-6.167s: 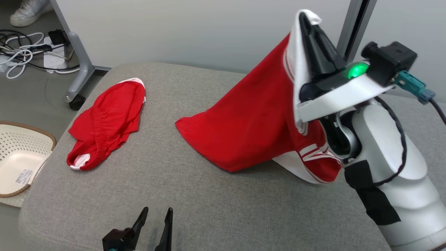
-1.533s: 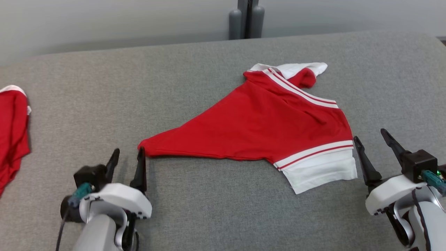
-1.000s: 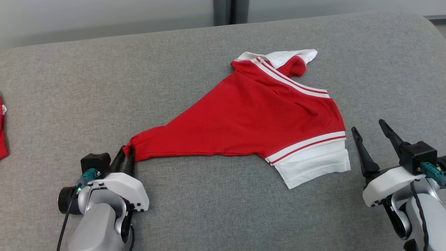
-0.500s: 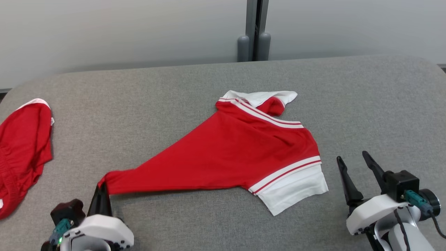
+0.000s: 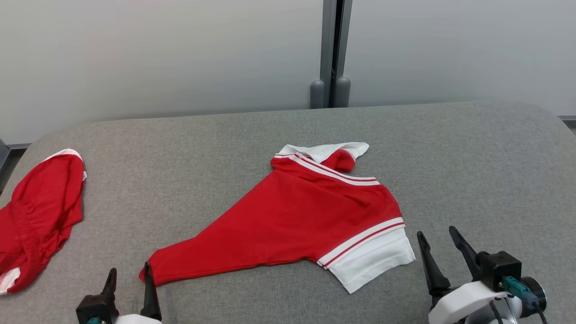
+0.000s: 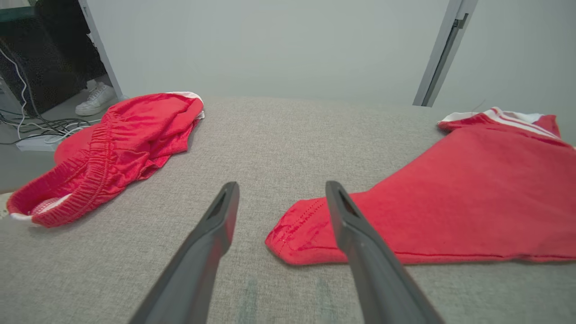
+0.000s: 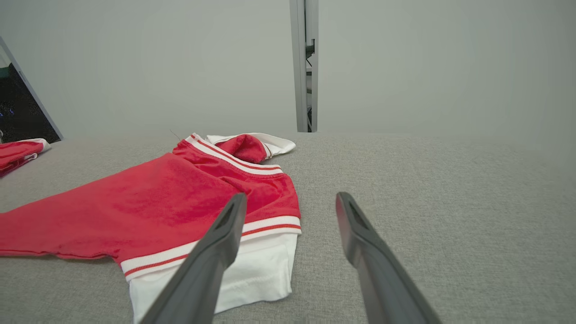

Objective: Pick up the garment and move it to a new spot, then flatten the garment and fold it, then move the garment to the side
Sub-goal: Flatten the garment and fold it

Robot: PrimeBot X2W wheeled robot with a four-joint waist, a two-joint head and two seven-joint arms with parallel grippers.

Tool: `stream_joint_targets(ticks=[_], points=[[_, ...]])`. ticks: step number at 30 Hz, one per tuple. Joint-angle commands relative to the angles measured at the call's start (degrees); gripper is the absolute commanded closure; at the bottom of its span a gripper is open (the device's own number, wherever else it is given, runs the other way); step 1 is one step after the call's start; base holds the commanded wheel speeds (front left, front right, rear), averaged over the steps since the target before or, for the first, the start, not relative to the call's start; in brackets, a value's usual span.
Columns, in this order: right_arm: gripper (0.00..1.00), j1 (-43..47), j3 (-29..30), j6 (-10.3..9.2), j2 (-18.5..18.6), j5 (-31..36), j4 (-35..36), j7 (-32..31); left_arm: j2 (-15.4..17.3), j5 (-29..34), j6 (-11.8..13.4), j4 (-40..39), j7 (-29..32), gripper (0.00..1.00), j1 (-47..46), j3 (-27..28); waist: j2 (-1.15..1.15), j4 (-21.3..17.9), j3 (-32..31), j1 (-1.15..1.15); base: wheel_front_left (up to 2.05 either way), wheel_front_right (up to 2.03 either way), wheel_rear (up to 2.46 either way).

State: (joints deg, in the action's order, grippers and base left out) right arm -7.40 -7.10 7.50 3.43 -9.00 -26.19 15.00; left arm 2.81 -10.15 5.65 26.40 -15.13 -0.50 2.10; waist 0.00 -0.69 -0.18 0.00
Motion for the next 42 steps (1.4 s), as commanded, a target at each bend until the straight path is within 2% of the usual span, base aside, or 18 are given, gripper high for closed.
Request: stream_joint_targets(ticks=[1, 12, 23, 24, 27, 28, 29, 32, 33, 34, 35, 37, 40, 42], points=[[0.00, 0.5, 0.2, -0.02, 0.0, 0.3, 0.4, 0.3, 0.2, 0.4, -0.1, -0.2, 0.0, 0.00, 0.6, -0.2, 0.00, -0.1, -0.2, 0.00, 0.00, 0.00, 0.00], [0.00, 0.6, 0.4, -0.02, -0.4, 0.7, -1.1, 0.3, 0.2, 0.0, -0.8, 0.2, 0.0, 0.00, 0.1, -1.7, 0.00, 0.1, 1.0, 0.00, 0.00, 0.00, 0.00], [0.00, -3.9, -0.9, -0.02, -0.4, -0.7, -7.8, 0.3, 0.2, -1.1, -1.5, 1.2, 0.0, 0.00, -4.4, -4.5, 0.00, 1.7, 7.9, 0.00, 0.00, 0.00, 0.00], [0.06, -4.3, -1.2, -0.02, -0.4, -0.6, -8.3, 0.3, 0.2, -1.0, -1.6, 1.4, 0.0, 0.00, -4.6, -4.7, 0.00, 1.9, 8.2, 0.00, 0.00, 0.00, 0.00], [0.12, -4.3, -1.8, -0.02, -0.4, -1.3, -9.0, 0.3, 0.2, -1.2, -1.7, 1.6, 0.0, 0.00, -5.0, -5.2, 0.00, 2.4, 8.9, 0.00, 0.00, 0.00, 0.00], [0.16, -4.2, -1.9, -0.02, -0.4, -1.5, -9.1, 0.3, 0.2, -1.2, -1.8, 1.6, 0.0, 0.00, -5.2, -5.3, 0.00, 2.4, 9.0, 0.00, 0.00, 0.00, 0.00], [0.25, -3.9, -2.0, -0.02, -0.4, -1.7, -9.1, 0.3, 0.2, -1.3, -1.8, 1.5, 0.0, 0.00, -5.3, -5.4, 0.00, 2.5, 9.2, 0.00, 0.00, 0.00, 0.00], [0.27, -3.5, -2.1, -0.02, -0.4, -1.9, -8.9, 0.3, 0.2, -1.4, -1.8, 1.5, 0.0, 0.00, -5.3, -5.4, 0.00, 2.6, 9.3, 0.00, 0.00, 0.00, 0.00], [0.45, -3.5, -2.2, -0.02, -0.4, -2.0, -8.8, 0.3, 0.2, -1.5, -1.8, 1.6, 0.0, 0.00, -5.3, -5.5, 0.00, 2.6, 9.4, 0.00, 0.00, 0.00, 0.00], [0.53, -3.4, -2.3, -0.02, -0.4, -2.1, -8.7, 0.3, 0.2, -1.5, -1.8, 1.6, 0.0, 0.00, -5.3, -5.4, 0.00, 2.6, 9.4, 0.00, 0.00, 0.00, 0.00], [0.54, -3.2, -2.4, -0.02, -0.4, -2.3, -9.1, 0.3, 0.2, -1.5, -1.8, 1.6, 0.0, 0.00, -5.3, -5.5, 0.00, 2.6, 9.5, 0.00, 0.00, 0.00, 0.00], [0.69, -3.3, -2.5, -0.02, -0.4, -2.8, -9.3, 0.3, 0.2, -1.6, -1.9, 1.7, 0.0, 0.00, -5.3, -5.4, 0.00, 2.6, 9.5, 0.00, 0.00, 0.00, 0.00], [1.00, -4.0, -2.5, -0.02, -0.4, -3.7, -9.3, 0.3, 0.2, -1.5, -2.0, 1.8, 0.0, 0.00, -5.6, -5.4, 0.00, 2.6, 9.8, 0.00, 0.00, 0.00, 0.00], [1.00, -4.4, -2.3, -0.02, -0.4, -4.5, -9.0, 0.3, 0.2, -1.4, -2.0, 2.1, 0.0, 0.00, -5.7, -5.2, 0.00, 2.6, 9.8, 0.00, 0.00, 0.00, 0.00]])
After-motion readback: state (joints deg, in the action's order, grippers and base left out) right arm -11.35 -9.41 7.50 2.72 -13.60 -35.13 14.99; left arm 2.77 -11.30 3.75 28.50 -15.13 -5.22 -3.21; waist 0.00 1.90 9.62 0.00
